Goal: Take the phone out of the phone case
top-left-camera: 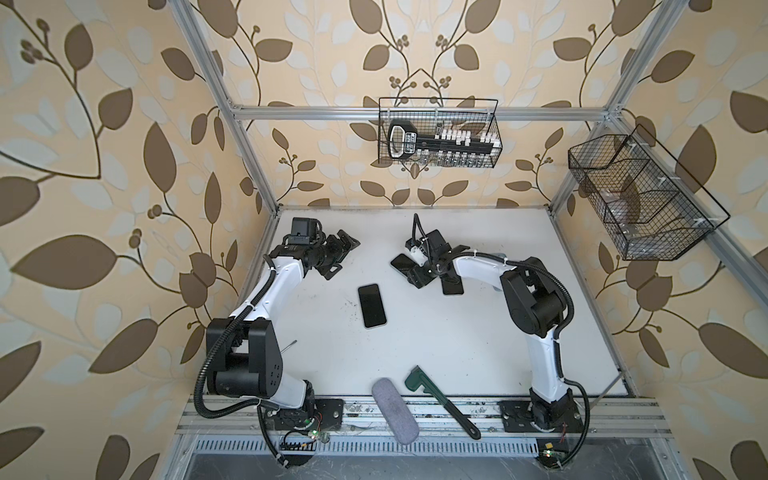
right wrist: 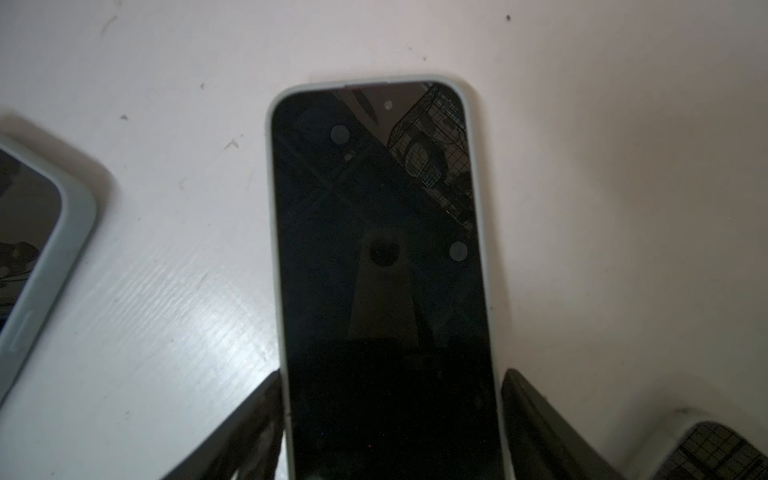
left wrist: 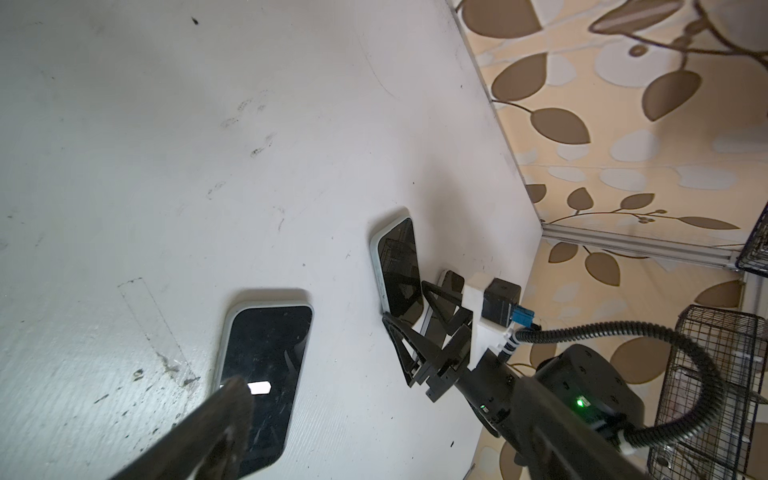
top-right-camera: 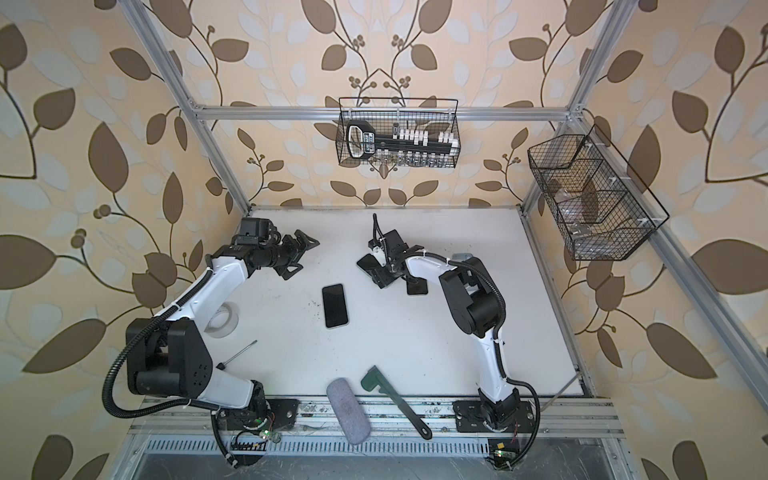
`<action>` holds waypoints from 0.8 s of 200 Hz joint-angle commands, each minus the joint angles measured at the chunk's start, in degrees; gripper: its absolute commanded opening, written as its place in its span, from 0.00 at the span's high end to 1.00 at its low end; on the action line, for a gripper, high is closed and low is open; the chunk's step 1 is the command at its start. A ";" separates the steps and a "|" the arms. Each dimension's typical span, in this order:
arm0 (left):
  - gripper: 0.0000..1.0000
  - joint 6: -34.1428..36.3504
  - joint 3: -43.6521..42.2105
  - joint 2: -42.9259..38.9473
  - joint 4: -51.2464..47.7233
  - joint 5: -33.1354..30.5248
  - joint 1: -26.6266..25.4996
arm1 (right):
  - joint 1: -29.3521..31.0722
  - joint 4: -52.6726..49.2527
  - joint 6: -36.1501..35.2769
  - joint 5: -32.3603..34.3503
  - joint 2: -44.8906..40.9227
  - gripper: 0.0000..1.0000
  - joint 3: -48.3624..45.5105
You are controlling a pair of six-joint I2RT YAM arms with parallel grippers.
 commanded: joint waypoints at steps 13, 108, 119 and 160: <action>0.01 -0.07 0.01 -0.78 0.76 1.76 0.45 | 0.20 -6.95 0.53 1.43 3.47 0.19 2.28; 0.01 -0.88 -0.66 -1.29 1.26 1.72 0.36 | 0.72 -8.35 0.95 2.24 4.08 0.37 3.25; 0.01 -2.02 -1.70 -1.56 2.68 1.68 0.15 | 0.60 -7.98 1.14 1.81 3.46 0.38 3.02; 0.01 -5.96 -8.25 0.10 13.44 1.96 -4.92 | 0.52 -7.00 2.18 -0.79 0.06 0.39 1.99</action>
